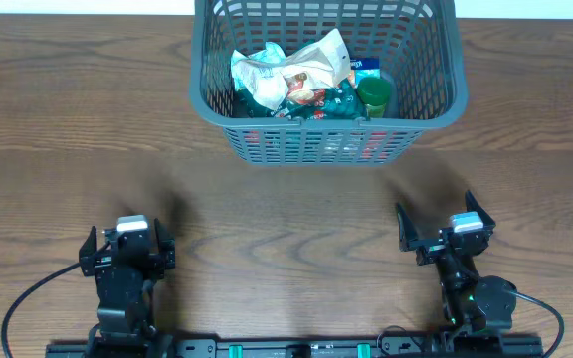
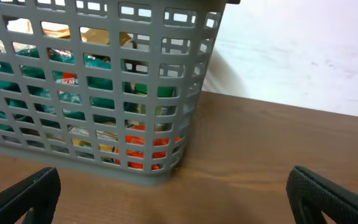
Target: Pack container
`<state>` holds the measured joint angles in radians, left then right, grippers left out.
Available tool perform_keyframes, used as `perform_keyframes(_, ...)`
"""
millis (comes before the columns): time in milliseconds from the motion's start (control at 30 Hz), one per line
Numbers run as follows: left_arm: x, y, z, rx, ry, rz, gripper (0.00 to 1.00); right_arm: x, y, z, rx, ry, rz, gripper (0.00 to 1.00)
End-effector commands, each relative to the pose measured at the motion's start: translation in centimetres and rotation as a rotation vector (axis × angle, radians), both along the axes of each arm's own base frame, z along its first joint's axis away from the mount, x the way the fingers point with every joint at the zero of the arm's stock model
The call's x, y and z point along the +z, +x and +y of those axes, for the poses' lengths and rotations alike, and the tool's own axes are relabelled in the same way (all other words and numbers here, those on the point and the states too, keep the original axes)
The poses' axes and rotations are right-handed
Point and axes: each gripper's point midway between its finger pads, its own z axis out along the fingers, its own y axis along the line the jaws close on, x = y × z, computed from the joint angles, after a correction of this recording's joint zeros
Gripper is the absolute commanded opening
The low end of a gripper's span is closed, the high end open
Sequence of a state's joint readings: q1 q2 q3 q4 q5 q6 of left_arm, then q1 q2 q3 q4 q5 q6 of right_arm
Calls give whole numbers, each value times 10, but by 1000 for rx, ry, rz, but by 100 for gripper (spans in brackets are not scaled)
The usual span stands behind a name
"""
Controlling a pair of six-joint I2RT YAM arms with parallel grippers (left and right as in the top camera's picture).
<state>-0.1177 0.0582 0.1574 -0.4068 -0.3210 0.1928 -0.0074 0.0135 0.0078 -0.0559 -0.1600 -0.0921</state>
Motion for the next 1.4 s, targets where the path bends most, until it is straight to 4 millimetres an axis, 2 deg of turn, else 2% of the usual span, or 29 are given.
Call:
perform_keyframes(0, 16, -1, 3, 13, 14, -40, 99, -1, 0, -3, -12, -14, -2, 99)
perform_keyframes(700, 10, -1, 3, 13, 13, -52, 99, -1, 0, -3, -12, -14, -2, 99)
perform_keyframes(800, 18, 2, 3, 13, 8, -90, 99, -1, 0, -3, -12, -14, -2, 99)
perform_keyframes(1000, 54, 13, 2, 15, -13, -271, 99, -1, 0, -3, -12, -14, -2, 99)
perform_keyframes(1367, 44, 18, 1, 15, -15, -290, 99, -1, 0, -3, -12, -14, -2, 99)
